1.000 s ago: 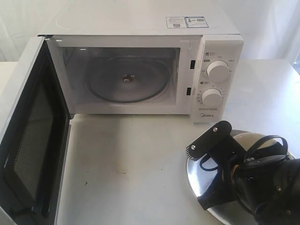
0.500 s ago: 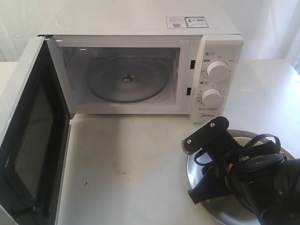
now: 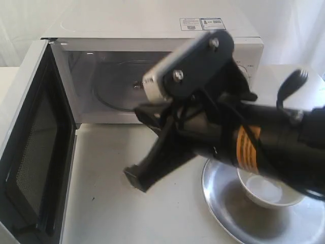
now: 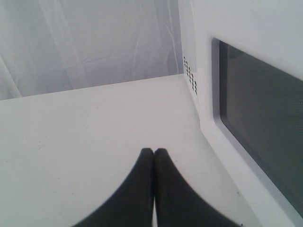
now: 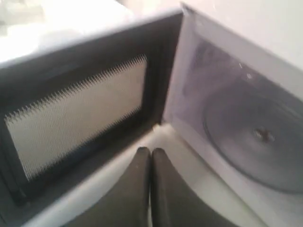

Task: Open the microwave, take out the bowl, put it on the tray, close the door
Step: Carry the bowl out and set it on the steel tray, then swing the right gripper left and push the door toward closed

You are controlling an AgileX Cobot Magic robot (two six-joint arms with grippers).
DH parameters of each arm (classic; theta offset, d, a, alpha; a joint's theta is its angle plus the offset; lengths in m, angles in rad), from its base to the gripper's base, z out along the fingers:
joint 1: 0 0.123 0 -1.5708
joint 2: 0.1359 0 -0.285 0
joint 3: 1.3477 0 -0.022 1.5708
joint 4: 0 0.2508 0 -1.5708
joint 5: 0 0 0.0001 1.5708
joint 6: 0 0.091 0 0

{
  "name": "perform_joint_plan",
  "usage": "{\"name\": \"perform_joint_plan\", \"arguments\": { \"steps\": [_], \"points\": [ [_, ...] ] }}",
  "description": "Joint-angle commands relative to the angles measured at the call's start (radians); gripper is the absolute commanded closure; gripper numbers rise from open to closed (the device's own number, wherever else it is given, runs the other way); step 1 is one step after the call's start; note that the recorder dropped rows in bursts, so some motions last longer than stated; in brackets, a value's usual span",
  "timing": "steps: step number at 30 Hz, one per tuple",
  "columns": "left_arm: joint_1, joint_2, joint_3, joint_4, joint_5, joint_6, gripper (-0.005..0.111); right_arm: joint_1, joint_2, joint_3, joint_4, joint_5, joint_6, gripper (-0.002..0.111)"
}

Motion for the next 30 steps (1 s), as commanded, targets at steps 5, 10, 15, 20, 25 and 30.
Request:
{"name": "perform_joint_plan", "arguments": {
  "steps": [5,10,15,20,25,30],
  "points": [
    [-0.004,-0.002,-0.003,-0.008,-0.004,0.000,0.107,0.049,0.215,-0.335,-0.016,-0.121,-0.118,0.108],
    [-0.004,-0.002,-0.003,-0.008,-0.004,0.000,0.107,0.124,0.370,-0.508,-0.016,-0.031,-0.155,0.108],
    [-0.004,-0.002,-0.003,-0.008,-0.004,0.000,0.107,0.179,0.449,-0.565,-0.016,-0.109,-0.183,0.108],
    [-0.004,-0.002,-0.003,-0.008,-0.004,0.000,0.107,0.202,0.498,-0.565,-0.016,-0.315,-0.180,0.108],
    [-0.004,-0.002,-0.003,-0.008,-0.004,0.000,0.107,0.221,0.509,-0.565,-0.016,-0.248,-0.201,0.108],
    [-0.004,-0.002,-0.003,-0.008,-0.004,0.000,0.107,0.221,0.509,-0.552,-0.016,-0.137,-0.207,0.108]
  ]
}}
